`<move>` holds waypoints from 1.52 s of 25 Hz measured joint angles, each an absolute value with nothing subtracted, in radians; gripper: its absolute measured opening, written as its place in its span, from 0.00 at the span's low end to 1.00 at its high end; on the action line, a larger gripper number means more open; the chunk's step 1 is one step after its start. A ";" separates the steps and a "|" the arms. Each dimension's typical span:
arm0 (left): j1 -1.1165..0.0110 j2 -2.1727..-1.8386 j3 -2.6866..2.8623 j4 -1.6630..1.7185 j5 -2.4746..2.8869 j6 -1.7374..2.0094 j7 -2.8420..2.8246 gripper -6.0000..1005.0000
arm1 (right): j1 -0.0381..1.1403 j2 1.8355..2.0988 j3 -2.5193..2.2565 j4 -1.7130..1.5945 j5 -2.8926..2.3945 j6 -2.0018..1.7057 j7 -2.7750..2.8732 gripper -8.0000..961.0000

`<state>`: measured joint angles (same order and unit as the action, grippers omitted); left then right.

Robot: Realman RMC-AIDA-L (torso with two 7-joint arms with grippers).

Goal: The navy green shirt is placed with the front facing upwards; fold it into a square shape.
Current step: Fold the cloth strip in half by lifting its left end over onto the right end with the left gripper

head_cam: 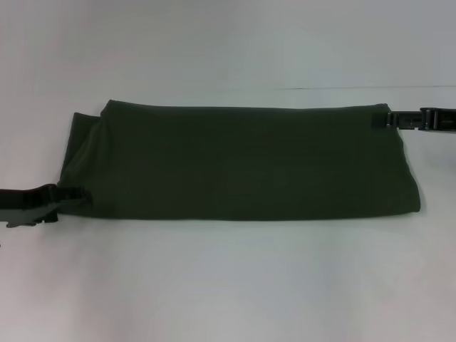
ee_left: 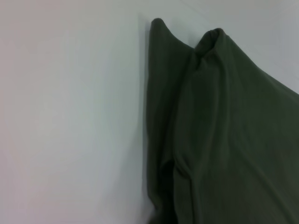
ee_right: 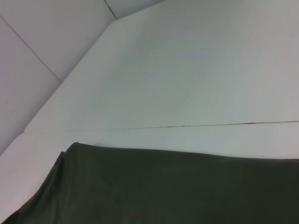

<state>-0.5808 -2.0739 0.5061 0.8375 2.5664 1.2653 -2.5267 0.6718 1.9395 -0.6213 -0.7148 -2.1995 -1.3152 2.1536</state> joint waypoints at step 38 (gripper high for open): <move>-0.641 -2.082 0.523 0.822 2.557 1.188 -2.514 0.87 | 0.666 1.942 -0.621 -0.713 -2.200 -1.308 2.152 0.96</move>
